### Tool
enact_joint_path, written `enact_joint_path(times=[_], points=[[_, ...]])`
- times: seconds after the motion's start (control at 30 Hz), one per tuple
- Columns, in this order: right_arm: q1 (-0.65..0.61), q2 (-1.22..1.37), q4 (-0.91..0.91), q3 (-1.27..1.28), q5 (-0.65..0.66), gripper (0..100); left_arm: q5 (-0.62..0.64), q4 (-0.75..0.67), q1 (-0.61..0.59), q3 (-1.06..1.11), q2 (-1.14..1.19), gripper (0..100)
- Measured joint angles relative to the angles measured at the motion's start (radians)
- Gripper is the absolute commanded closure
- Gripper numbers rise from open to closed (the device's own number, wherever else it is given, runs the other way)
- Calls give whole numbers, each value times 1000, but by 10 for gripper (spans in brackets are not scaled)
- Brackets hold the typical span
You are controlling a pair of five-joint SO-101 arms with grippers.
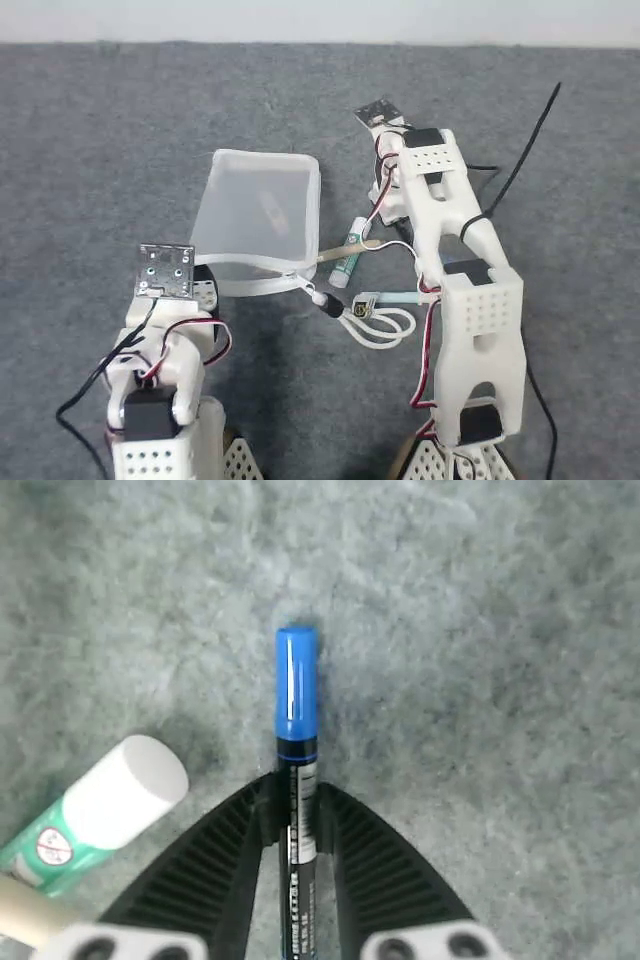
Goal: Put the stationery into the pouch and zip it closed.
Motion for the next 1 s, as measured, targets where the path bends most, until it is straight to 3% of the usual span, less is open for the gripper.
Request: enact_joint_path(times=[0.4, 1.0], points=[[55, 0, 6, -2, -25, 992, 0, 34, 0, -32, 0, 990], [55, 0, 6, -2, -25, 992, 0, 121, 0, -333, 20, 991]])
